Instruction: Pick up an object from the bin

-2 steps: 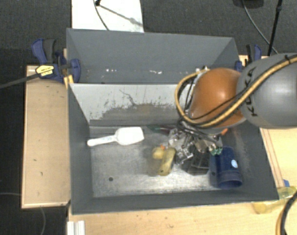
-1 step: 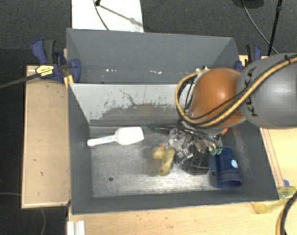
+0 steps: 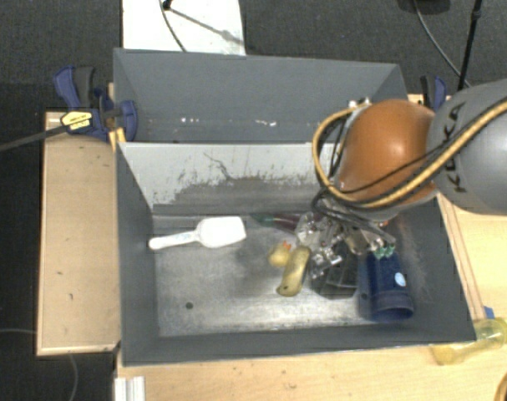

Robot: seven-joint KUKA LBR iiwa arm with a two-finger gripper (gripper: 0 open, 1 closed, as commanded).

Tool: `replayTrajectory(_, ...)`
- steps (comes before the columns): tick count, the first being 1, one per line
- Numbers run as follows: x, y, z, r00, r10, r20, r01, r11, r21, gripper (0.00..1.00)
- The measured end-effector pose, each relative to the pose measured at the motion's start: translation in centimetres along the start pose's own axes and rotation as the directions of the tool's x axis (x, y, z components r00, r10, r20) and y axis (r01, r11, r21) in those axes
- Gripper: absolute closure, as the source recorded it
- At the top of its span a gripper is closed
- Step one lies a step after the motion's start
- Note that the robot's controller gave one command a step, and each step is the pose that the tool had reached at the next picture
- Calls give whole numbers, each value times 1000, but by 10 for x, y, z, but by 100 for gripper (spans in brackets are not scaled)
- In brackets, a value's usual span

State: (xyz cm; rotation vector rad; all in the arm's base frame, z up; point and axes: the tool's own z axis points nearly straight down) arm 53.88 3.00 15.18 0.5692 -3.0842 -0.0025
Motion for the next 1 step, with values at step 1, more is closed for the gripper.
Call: replayTrajectory(1, -5, 4, -207, 999, 29, 18, -29, 1000, 6, 100)
